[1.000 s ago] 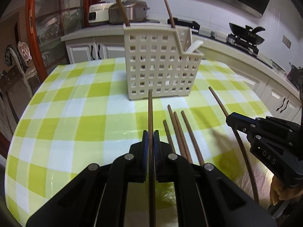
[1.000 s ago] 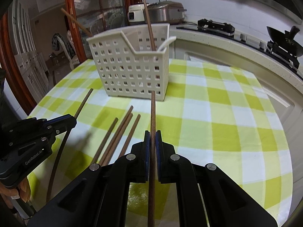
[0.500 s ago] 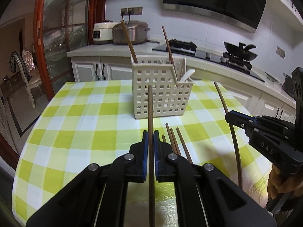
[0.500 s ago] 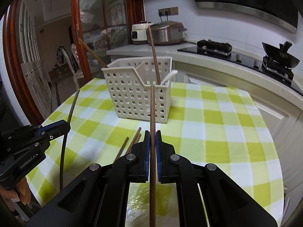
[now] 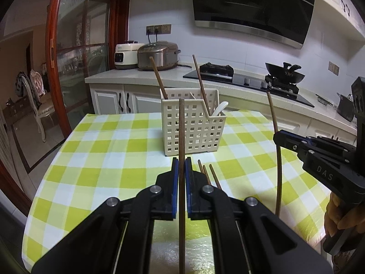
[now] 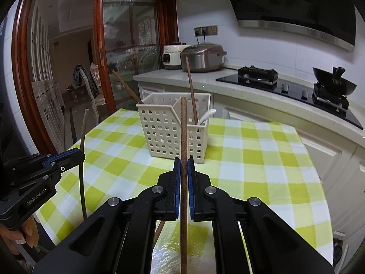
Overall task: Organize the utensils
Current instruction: 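Lift both chopsticks upright with both tools and carry them over the caddy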
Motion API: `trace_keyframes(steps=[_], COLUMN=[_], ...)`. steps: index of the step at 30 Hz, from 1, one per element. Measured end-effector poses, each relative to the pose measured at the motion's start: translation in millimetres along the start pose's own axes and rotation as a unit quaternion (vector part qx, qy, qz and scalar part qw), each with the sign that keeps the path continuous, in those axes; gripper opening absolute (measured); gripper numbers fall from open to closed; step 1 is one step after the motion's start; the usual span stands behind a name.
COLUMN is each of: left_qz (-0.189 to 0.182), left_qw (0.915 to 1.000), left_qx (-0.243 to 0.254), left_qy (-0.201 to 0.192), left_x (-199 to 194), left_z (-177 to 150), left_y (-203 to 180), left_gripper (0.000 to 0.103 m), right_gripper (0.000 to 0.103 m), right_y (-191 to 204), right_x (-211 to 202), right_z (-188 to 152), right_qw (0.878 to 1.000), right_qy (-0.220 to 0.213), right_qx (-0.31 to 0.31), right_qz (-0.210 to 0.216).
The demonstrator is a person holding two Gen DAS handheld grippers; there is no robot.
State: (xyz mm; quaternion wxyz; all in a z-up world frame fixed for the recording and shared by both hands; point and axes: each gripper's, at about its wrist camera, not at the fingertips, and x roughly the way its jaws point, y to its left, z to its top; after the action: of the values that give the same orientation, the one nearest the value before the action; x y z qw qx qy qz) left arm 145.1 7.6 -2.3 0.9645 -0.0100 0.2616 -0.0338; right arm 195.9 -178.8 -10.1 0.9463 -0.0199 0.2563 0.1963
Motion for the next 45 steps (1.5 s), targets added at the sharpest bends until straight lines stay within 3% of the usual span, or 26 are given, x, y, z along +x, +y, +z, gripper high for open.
trace_keyframes(steps=[31, 45], left_qz=[0.011, -0.021], left_qw=[0.9991, 0.9986], left_qx=[0.008, 0.016], left_qy=[-0.041, -0.047], left_x=[-21.6, -14.2], left_z=[7.8, 44.2], left_y=[-3.0, -6.7], left_gripper=[0.006, 0.006], right_gripper=[0.006, 0.006], right_y=[2.4, -1.9], right_x=[-31.5, -21.7], right_z=[1.0, 31.6], right_qw=[0.999, 0.998], right_qy=[-0.043, -0.054], right_qx=[-0.001, -0.021], right_qz=[0.0, -0.005])
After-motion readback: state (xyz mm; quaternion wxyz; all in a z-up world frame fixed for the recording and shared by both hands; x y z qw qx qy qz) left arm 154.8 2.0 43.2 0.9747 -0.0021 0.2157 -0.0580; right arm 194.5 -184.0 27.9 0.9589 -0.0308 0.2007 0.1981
